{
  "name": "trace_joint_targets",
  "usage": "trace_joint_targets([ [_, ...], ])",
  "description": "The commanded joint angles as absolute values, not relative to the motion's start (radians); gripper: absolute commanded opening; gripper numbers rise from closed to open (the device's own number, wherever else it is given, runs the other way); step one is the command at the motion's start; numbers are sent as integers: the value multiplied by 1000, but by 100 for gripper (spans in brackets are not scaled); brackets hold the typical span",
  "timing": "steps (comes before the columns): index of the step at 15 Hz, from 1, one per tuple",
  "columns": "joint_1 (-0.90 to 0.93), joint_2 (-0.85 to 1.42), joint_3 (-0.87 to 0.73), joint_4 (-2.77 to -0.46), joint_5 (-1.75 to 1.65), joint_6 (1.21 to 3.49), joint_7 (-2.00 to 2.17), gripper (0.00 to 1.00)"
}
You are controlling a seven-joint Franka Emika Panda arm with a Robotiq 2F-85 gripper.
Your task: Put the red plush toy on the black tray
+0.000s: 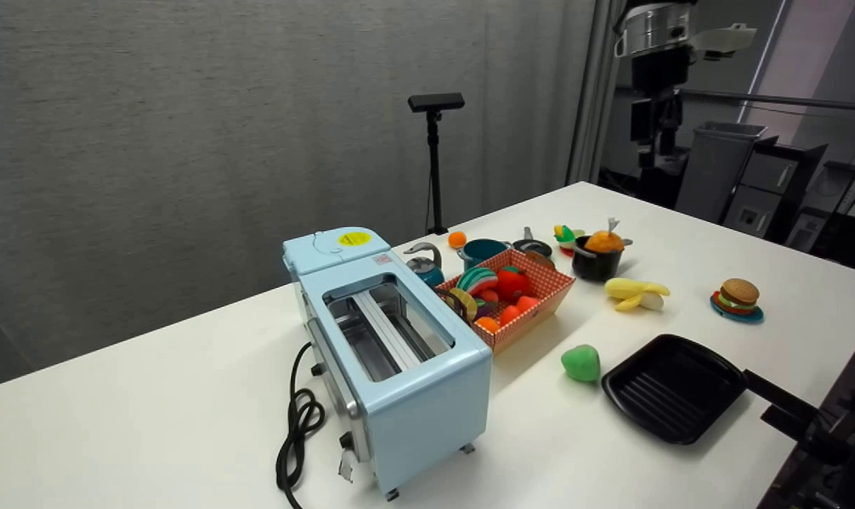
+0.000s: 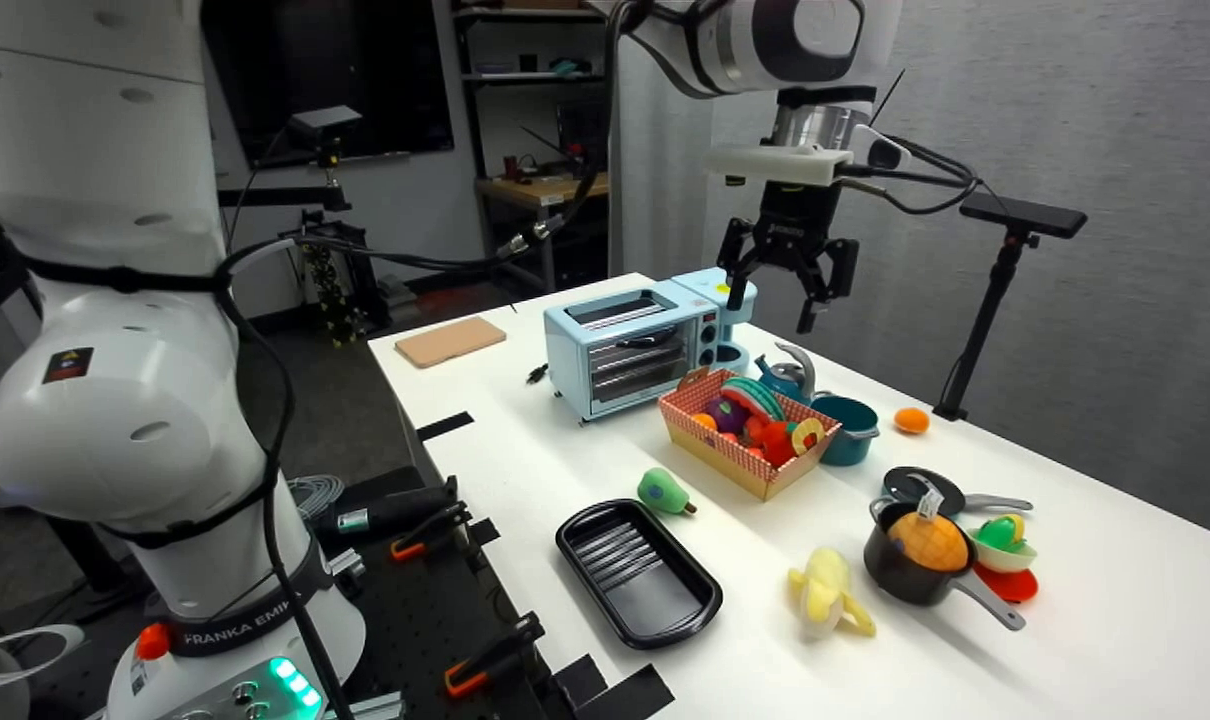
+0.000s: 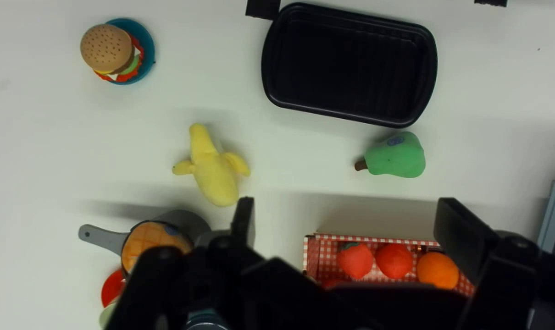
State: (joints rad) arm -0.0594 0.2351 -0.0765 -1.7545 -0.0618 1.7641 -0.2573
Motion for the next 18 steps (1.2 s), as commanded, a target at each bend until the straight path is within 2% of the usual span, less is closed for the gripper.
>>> trace_joint_targets([
  [1, -37, 428, -27, -1506, -42, 1639, -208, 100],
  [13, 187, 841, 61, -956, -156, 1417, -127, 100],
  [14, 160, 753, 58, -1108, -138, 1485, -139, 100],
  [18, 171, 772, 59, -1094, -138, 1485, -138, 100],
])
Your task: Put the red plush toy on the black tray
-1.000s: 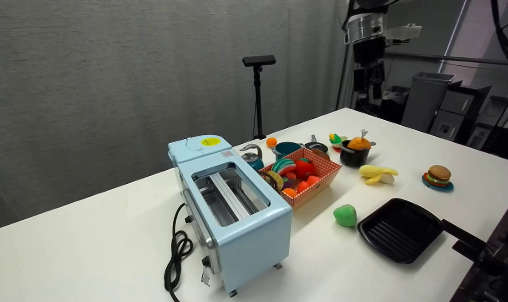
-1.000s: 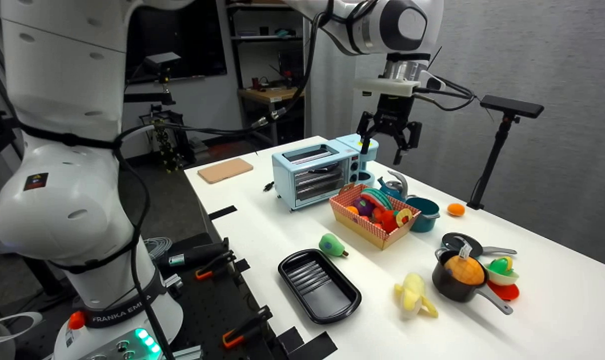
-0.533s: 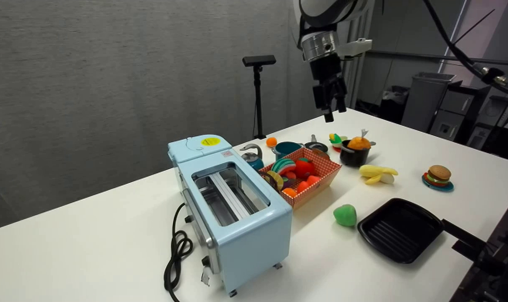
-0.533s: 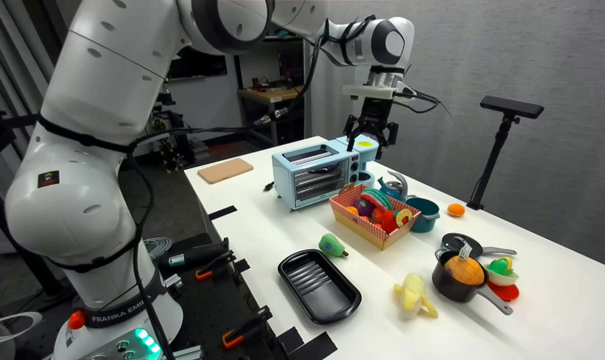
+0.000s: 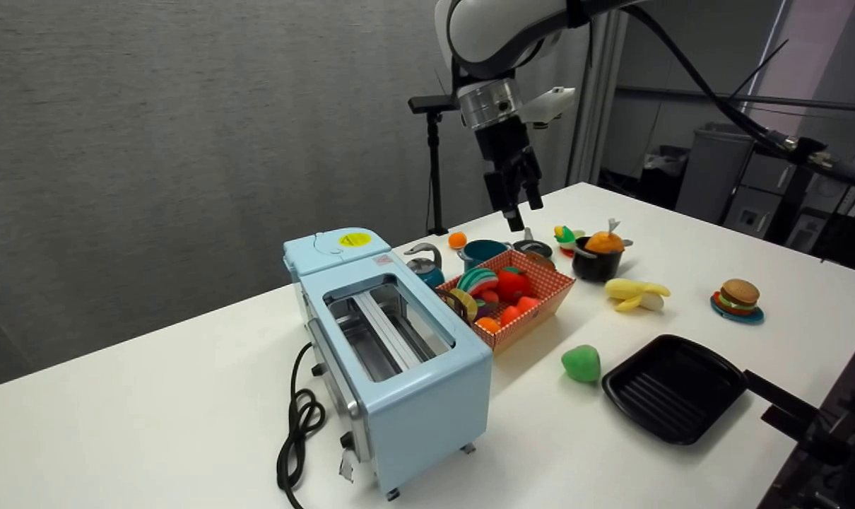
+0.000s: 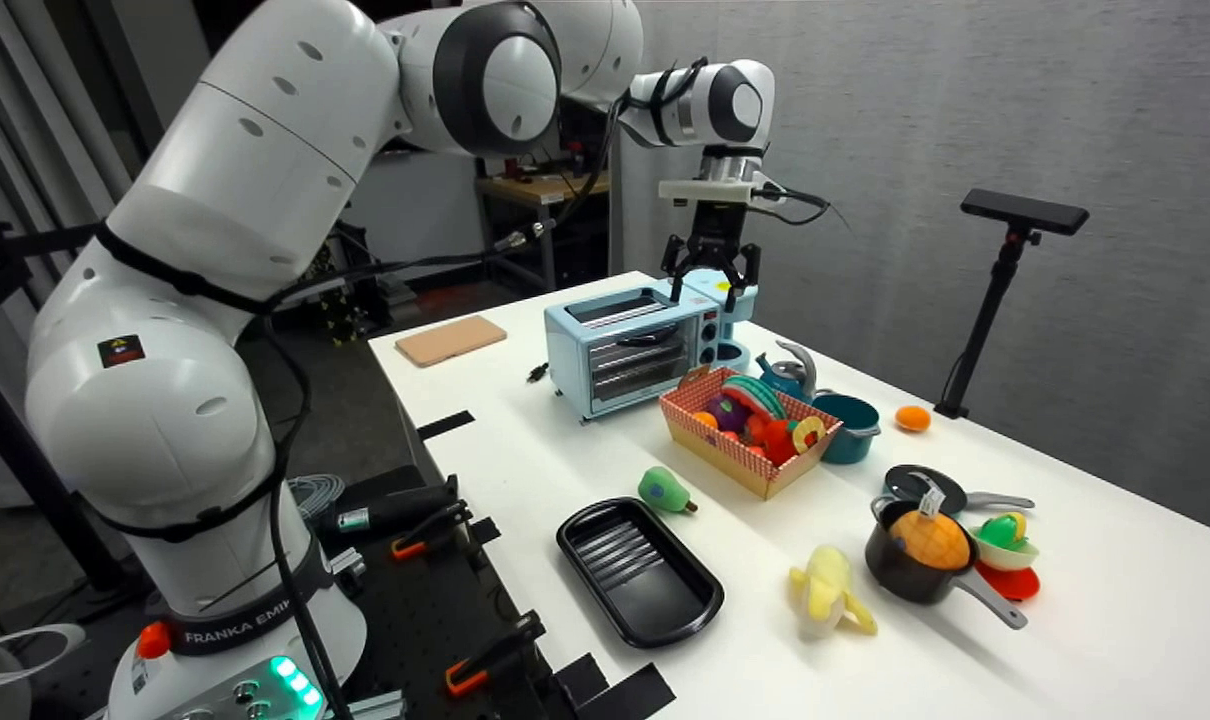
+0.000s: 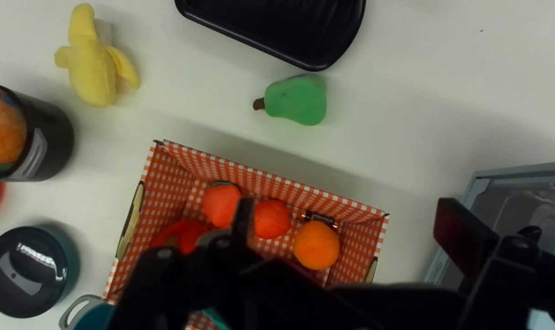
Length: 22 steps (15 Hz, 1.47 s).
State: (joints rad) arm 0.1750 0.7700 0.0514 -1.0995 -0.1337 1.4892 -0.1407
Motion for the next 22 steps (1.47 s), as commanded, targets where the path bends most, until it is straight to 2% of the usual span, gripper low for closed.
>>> trace_joint_targets([
  [1, 166, 772, 59, -1094, -138, 1485, -138, 100],
  [9, 184, 764, 64, -1075, -152, 1489, -145, 100],
  [22, 182, 1069, 32, -623, -189, 1420, -328, 100],
])
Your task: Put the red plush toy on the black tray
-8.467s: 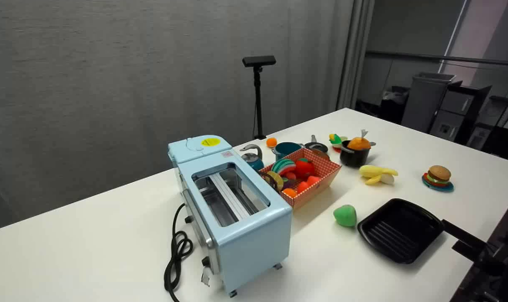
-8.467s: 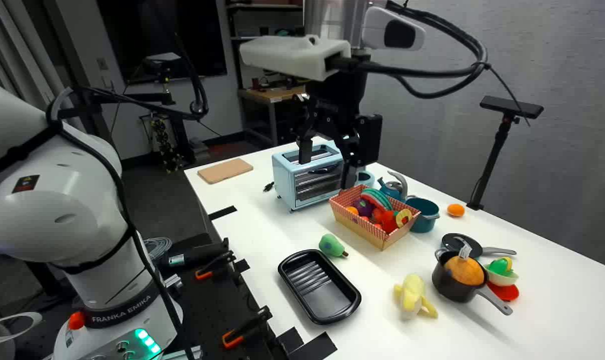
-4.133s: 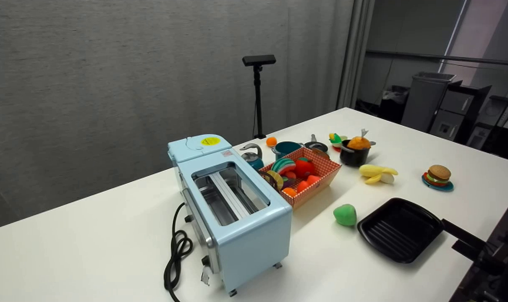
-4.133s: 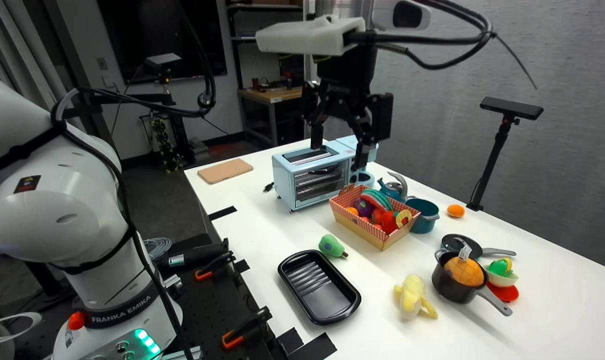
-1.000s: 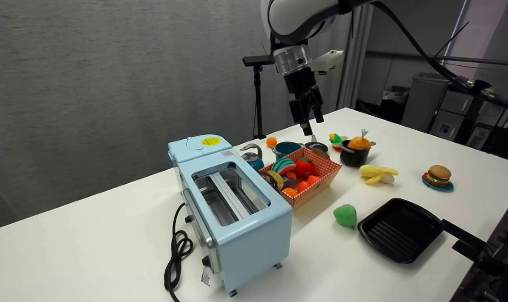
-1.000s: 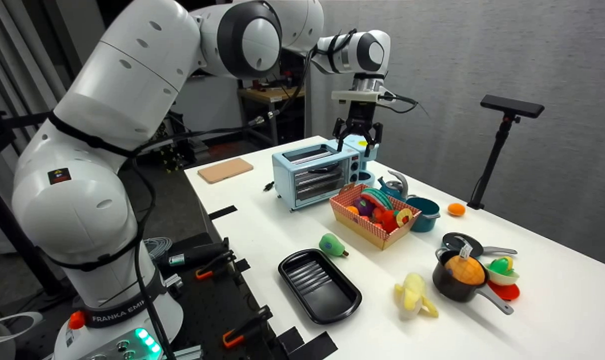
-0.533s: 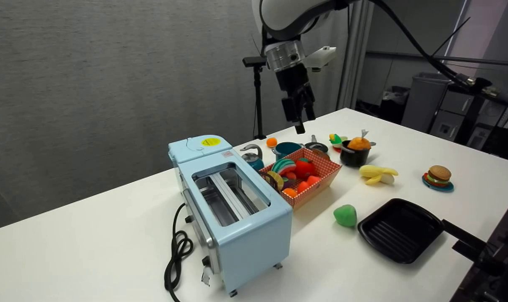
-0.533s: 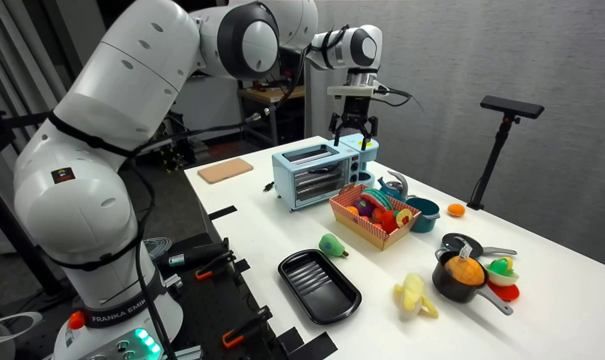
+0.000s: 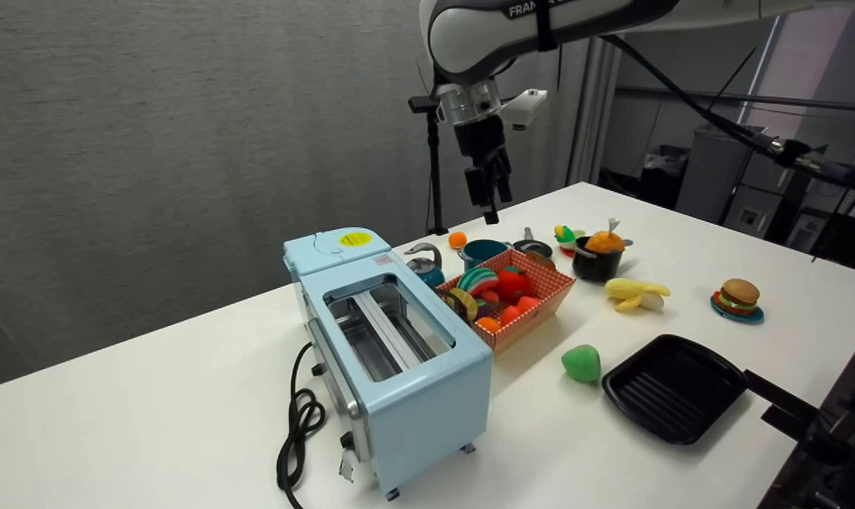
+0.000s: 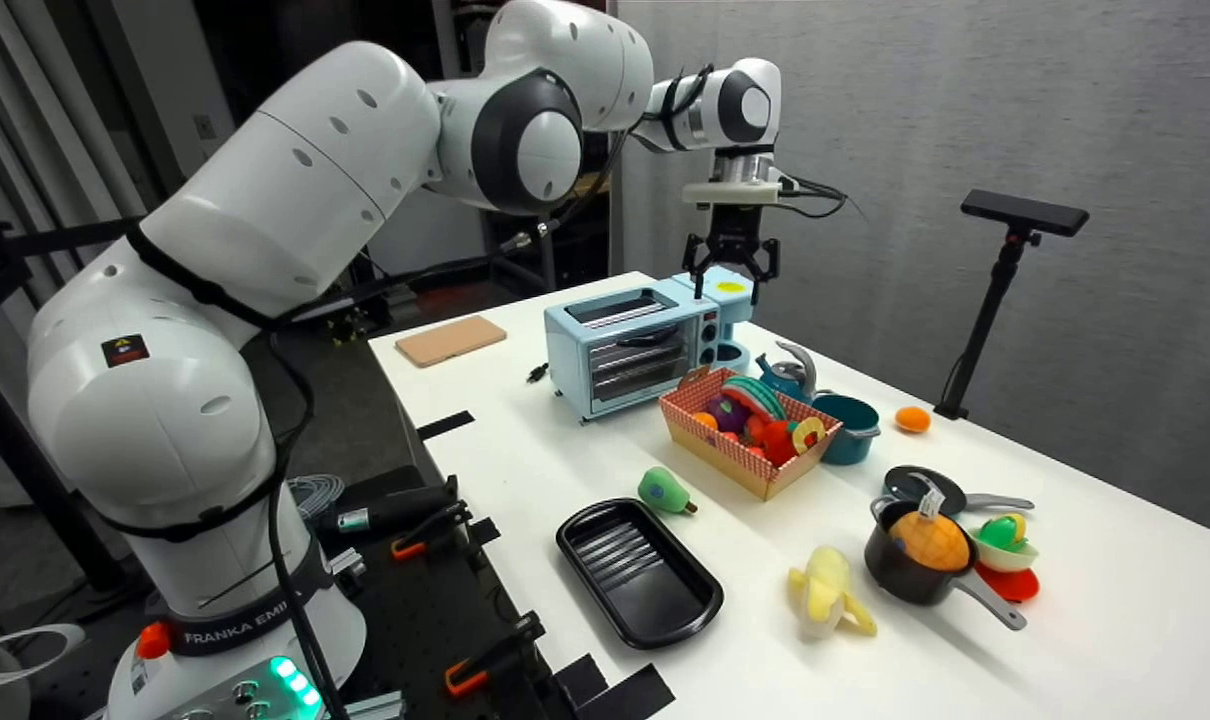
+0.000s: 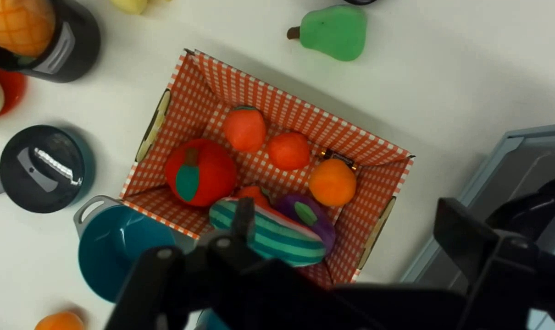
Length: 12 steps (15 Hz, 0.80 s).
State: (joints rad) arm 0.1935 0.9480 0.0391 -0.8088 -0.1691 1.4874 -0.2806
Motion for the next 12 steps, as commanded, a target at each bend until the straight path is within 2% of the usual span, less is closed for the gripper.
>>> trace_joint_targets([
  [1, 179, 1090, 26, -602, -187, 1417, -334, 100],
  [12, 172, 1228, -23, -490, -181, 1300, -328, 100],
])
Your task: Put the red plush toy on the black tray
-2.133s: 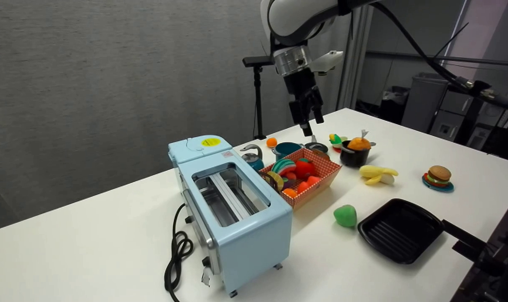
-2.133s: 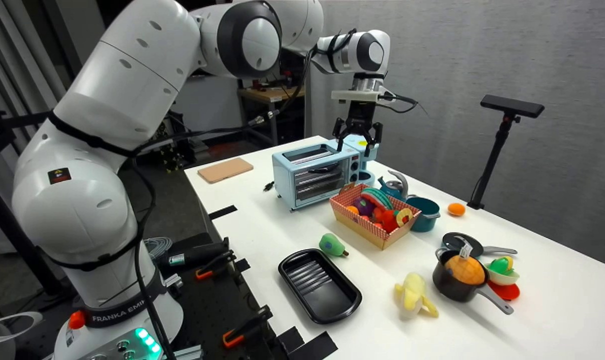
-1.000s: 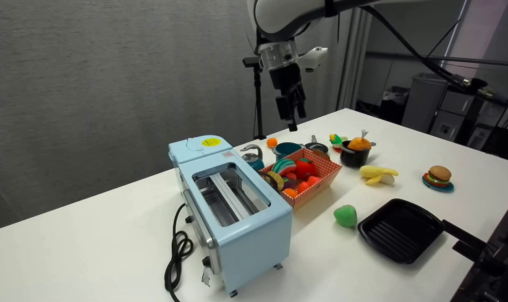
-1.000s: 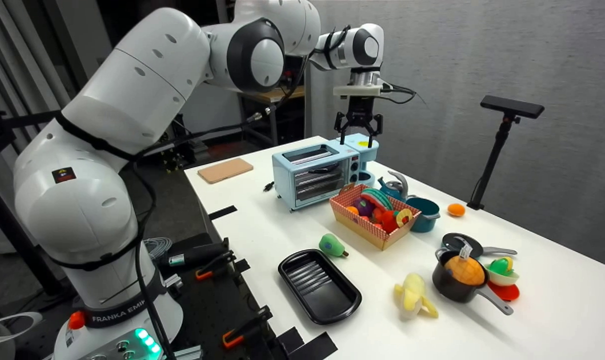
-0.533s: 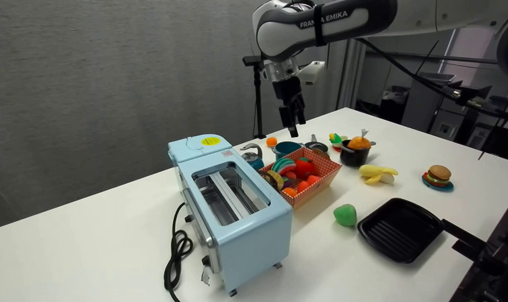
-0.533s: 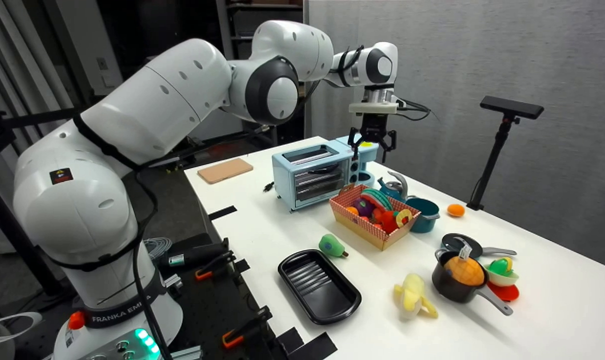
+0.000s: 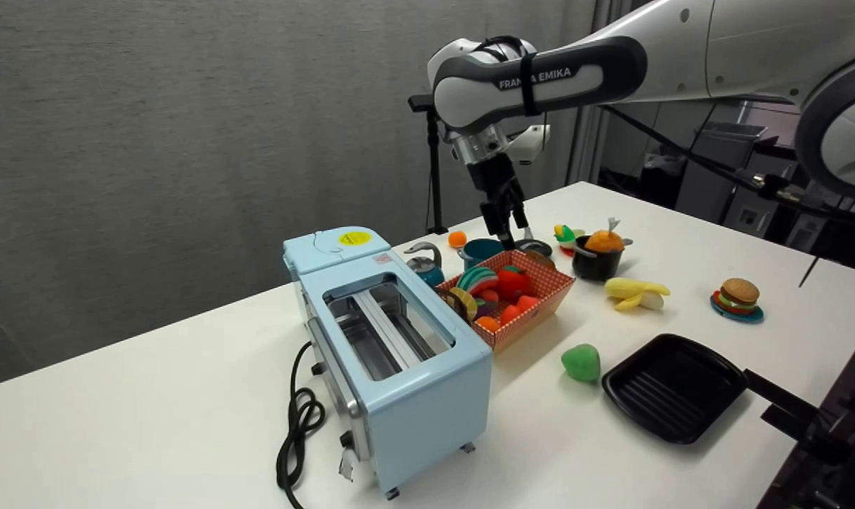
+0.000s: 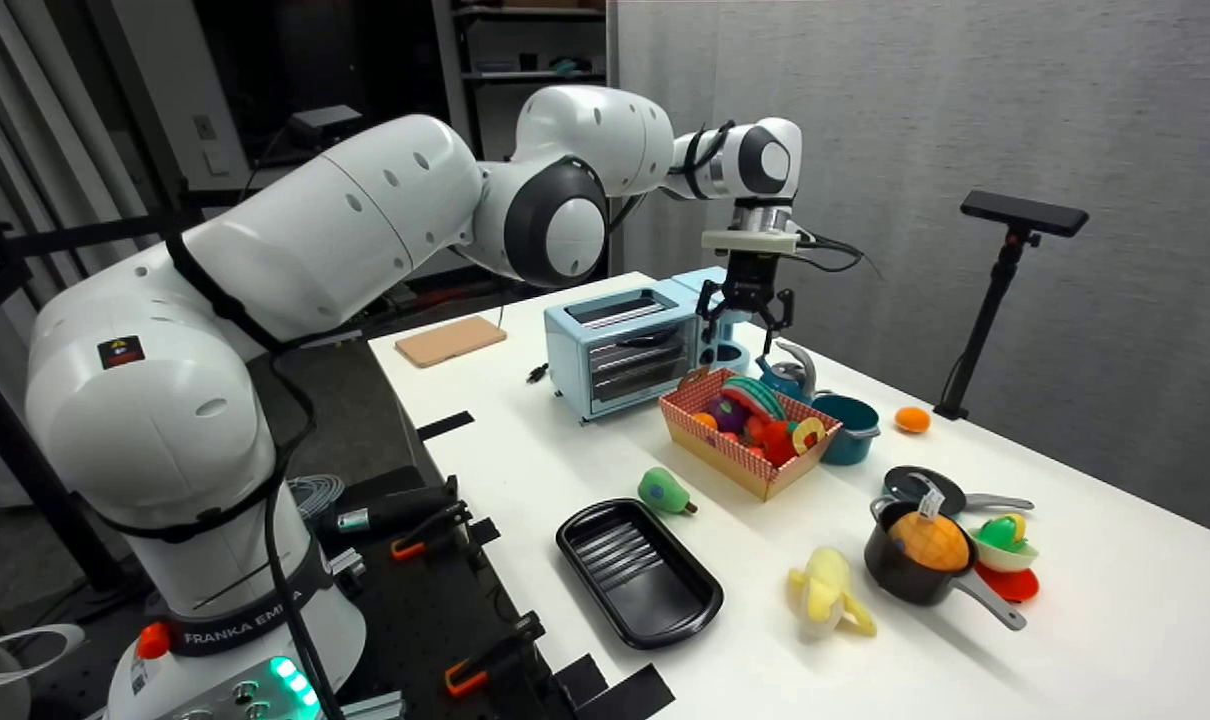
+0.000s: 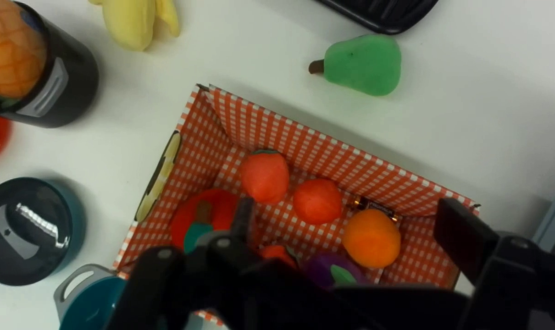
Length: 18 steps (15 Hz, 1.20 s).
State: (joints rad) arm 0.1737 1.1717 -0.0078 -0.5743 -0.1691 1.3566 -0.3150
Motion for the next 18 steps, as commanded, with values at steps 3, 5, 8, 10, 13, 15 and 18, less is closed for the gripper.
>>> trace_joint_targets([
  [3, 171, 1244, -40, -486, -178, 1289, -324, 100],
  [5, 173, 1250, -52, -486, -179, 1278, -324, 100],
  [8, 180, 1245, -70, -485, -177, 1228, -288, 100],
  [10, 175, 1218, -60, -551, -169, 1282, -302, 100],
  [13, 175, 1218, -62, -544, -169, 1275, -300, 100],
  [15, 175, 1218, -62, -544, -169, 1275, -299, 100],
  [18, 177, 1232, -65, -531, -177, 1349, -306, 100],
])
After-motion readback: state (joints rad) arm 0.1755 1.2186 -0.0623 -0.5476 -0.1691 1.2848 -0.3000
